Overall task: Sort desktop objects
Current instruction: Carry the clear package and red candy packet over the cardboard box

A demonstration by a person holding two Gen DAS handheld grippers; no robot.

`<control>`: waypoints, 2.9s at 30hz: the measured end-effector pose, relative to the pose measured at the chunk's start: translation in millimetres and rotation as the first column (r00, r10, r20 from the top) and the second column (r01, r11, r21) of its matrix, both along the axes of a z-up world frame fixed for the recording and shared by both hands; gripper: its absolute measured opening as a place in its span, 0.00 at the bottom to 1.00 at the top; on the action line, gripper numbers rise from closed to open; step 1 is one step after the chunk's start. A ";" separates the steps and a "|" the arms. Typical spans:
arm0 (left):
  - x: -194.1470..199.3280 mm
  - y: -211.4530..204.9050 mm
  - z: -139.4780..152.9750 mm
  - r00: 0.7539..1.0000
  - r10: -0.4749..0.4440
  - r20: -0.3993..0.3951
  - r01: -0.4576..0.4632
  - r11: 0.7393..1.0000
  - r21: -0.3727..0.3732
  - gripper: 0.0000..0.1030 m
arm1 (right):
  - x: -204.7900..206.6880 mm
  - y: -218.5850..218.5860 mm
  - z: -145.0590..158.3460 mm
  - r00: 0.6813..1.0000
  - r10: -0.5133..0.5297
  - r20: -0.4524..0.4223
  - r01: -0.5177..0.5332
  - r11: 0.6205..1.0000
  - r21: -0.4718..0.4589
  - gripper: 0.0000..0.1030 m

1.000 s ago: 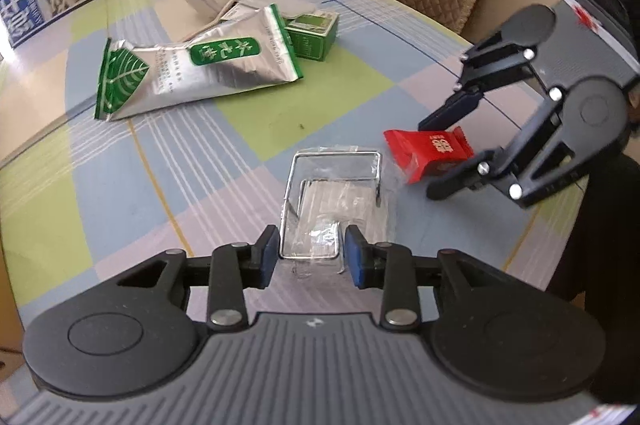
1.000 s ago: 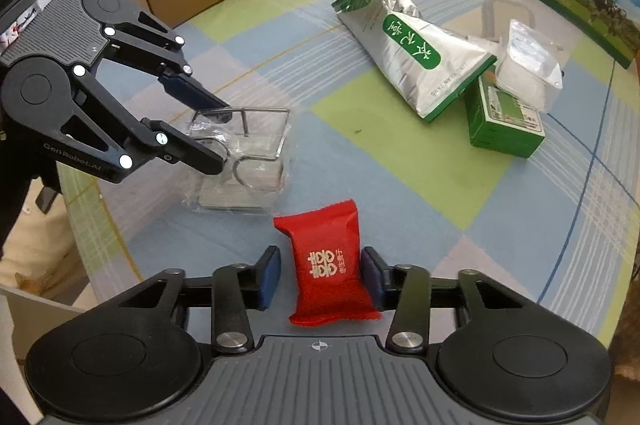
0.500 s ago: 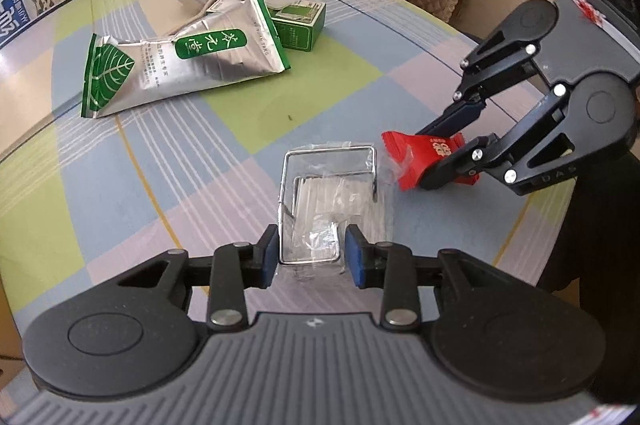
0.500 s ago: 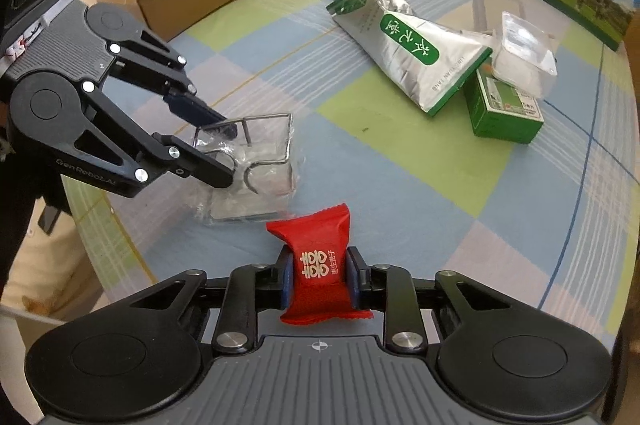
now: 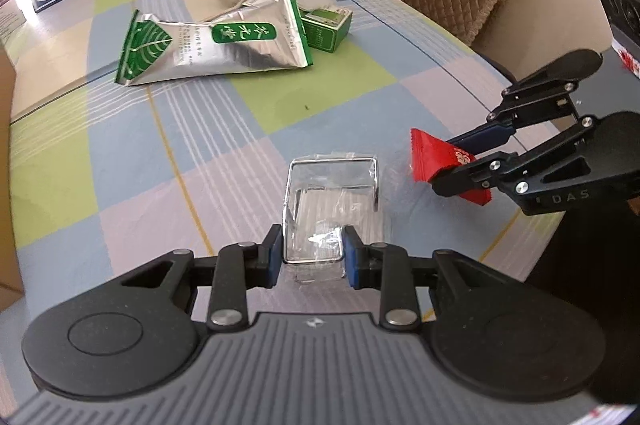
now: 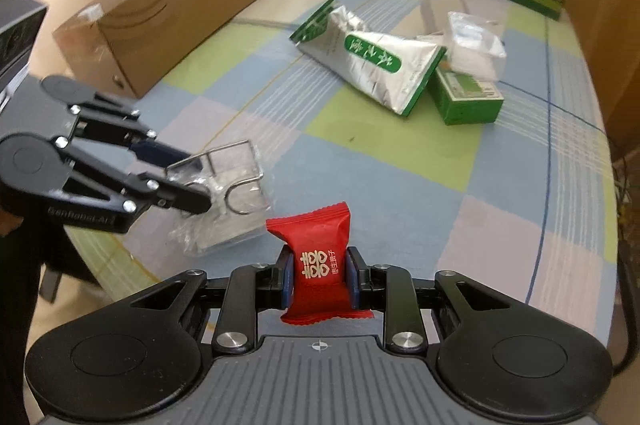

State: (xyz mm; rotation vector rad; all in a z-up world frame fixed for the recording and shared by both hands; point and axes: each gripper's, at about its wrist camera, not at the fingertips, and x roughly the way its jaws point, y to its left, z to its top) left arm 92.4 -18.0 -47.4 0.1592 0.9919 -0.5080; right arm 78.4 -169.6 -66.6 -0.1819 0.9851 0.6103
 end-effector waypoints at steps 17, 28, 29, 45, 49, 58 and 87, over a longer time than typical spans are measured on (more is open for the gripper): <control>-31.1 39.9 45.5 0.987 0.139 0.081 -0.137 0.990 -0.023 0.25 | -15.5 32.8 42.1 0.994 -0.075 0.084 0.074 0.997 0.011 0.22; -45.4 68.4 80.6 0.966 0.207 0.155 -0.201 0.978 -0.055 0.25 | -19.6 64.4 70.1 0.989 -0.041 0.141 0.041 0.999 0.002 0.22; -46.2 72.1 83.8 0.963 0.214 0.161 -0.207 0.977 -0.060 0.25 | -19.4 68.2 72.3 0.988 -0.037 0.147 0.037 0.999 -0.001 0.22; -58.2 143.0 131.3 0.902 0.341 0.266 -0.330 0.940 -0.087 0.25 | -7.6 161.6 110.1 0.969 0.071 0.238 -0.070 0.997 -0.009 0.22; -60.2 160.5 140.6 0.886 0.365 0.286 -0.357 0.930 -0.082 0.25 | -4.4 187.8 117.3 0.962 0.104 0.254 -0.107 0.994 -0.001 0.22; -63.4 200.5 156.7 0.853 0.407 0.327 -0.411 0.910 -0.059 0.25 | 4.6 231.7 126.9 0.947 0.157 0.281 -0.167 0.986 0.011 0.22; -6.7 319.5 121.9 0.802 0.501 0.325 -0.541 0.840 0.042 0.25 | 69.8 328.6 108.3 0.945 0.216 0.244 -0.234 0.971 0.049 0.22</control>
